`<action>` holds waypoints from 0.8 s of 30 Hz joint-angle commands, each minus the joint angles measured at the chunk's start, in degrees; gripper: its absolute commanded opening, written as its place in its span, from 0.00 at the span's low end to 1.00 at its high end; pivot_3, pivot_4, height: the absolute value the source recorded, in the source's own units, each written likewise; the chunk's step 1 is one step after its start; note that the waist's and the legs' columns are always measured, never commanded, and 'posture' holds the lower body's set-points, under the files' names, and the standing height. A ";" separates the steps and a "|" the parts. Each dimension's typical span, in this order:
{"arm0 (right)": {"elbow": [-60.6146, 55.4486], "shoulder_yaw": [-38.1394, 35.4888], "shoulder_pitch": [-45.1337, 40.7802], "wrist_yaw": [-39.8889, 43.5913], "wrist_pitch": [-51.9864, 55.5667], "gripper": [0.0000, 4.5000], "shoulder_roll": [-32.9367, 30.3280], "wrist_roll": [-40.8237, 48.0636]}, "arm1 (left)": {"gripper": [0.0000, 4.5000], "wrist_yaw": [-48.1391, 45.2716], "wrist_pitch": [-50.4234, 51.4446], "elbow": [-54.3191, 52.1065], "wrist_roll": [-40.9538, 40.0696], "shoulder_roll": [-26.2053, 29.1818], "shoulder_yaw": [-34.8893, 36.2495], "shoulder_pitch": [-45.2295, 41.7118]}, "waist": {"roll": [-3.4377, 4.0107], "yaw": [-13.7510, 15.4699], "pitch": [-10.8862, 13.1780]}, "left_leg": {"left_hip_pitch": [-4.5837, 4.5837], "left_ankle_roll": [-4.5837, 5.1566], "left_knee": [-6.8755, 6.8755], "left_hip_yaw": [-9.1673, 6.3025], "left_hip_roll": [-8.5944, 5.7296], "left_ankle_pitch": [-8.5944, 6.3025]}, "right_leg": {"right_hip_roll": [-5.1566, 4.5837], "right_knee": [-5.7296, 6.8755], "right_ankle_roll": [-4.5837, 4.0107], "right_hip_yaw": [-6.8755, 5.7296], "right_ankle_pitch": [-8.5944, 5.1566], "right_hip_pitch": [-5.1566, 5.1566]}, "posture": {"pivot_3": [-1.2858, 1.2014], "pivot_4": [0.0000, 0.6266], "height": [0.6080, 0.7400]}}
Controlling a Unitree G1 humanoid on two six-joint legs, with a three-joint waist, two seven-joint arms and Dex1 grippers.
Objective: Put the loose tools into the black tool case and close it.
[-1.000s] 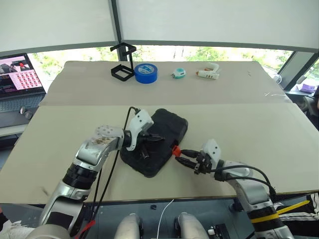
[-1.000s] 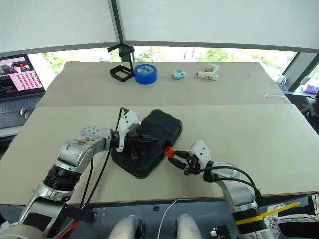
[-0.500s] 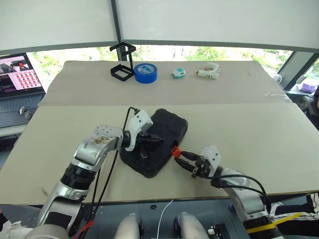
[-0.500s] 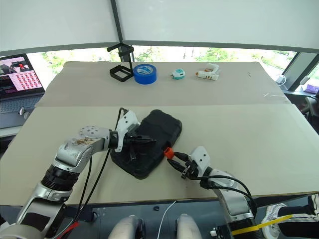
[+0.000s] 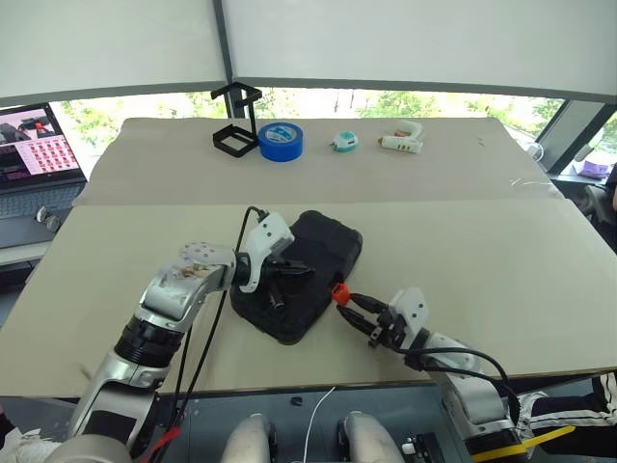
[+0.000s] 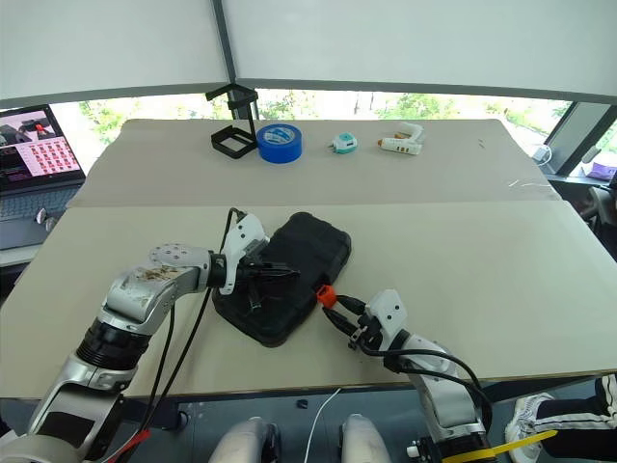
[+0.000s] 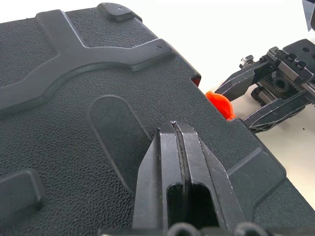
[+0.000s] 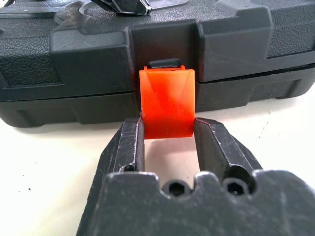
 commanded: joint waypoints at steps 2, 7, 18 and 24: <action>-3.50 -0.61 -2.19 0.40 -3.40 0.28 1.55 2.22 | 0.00 0.61 5.44 4.43 2.12 1.42 -4.64 3.74 | 0.00 -0.03 0.00 | 0.00 0.00 0.00 0.00 0.00 0.00 | 0.00 0.00 0.00 0.00 0.00 0.00 | 0.52 0.24 1.00; -4.78 -0.01 -1.99 1.32 -3.17 0.28 0.91 1.89 | 0.00 0.65 5.47 4.47 2.14 1.29 -4.72 3.62 | 0.01 0.03 0.00 | 0.02 0.00 0.00 0.00 0.00 0.00 | 0.00 0.01 0.00 0.00 0.00 0.01 | 0.52 0.24 1.00; -1.68 2.20 -5.96 0.61 6.19 0.57 -0.16 -0.25 | 0.00 0.73 5.12 5.20 2.22 0.70 -4.83 3.11 | -0.01 -0.01 -0.03 | 0.18 0.00 -0.01 0.02 0.00 0.00 | 0.02 0.01 -0.02 0.02 0.00 0.13 | 0.52 0.24 1.00; -2.37 -1.00 -4.37 3.29 4.26 0.83 -6.15 -0.50 | 0.00 0.80 5.17 5.19 2.13 0.69 -4.39 3.02 | 0.00 0.16 -0.05 | 0.23 0.00 -0.11 0.03 -0.02 0.00 | -0.01 -0.01 -0.05 0.01 -0.03 0.15 | 0.52 0.24 1.00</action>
